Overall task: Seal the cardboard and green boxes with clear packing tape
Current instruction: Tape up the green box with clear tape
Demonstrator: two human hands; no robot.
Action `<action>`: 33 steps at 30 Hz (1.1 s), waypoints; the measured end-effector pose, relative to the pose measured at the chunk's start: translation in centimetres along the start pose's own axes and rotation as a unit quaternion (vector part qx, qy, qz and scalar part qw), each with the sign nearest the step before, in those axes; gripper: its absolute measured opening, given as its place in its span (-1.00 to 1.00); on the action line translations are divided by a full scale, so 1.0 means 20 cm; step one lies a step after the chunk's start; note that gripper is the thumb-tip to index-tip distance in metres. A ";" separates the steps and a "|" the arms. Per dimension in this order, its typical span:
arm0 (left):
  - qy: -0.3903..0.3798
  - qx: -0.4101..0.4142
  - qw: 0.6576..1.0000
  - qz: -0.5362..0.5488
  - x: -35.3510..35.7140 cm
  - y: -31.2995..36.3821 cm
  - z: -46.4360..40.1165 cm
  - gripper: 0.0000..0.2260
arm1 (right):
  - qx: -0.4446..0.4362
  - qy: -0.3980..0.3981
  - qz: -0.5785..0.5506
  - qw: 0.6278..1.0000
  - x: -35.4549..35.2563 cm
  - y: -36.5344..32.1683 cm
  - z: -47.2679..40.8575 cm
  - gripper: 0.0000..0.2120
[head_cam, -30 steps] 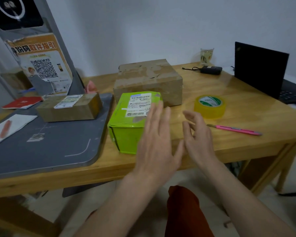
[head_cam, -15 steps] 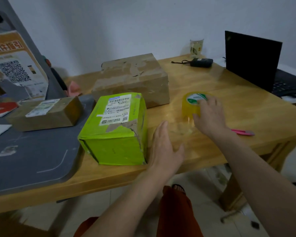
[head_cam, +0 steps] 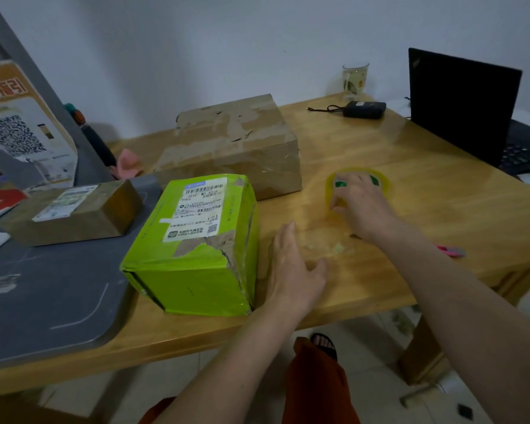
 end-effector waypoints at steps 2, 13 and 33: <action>0.011 0.005 1.000 0.004 -0.01 0.02 -0.02 -0.28 | -0.017 0.034 -0.053 0.998 -0.02 0.02 0.00 -0.91; 0.120 0.181 0.976 0.026 -0.31 0.47 0.17 -0.27 | -0.074 0.135 -0.577 0.802 -0.57 -0.09 0.19 -0.88; -0.009 0.041 0.919 0.393 -0.65 0.12 0.63 -0.71 | -0.228 -0.037 -0.516 0.825 -0.43 -0.68 0.82 -0.88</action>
Point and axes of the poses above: each hand's wrist, its own z-axis away from the middle knuckle, its own x-axis out of the palm, y = z × x, the point moved 6 cm from there along -z, towards the middle knuckle, and after that the axes turned 1 degree about x, right-handed, at the moved point
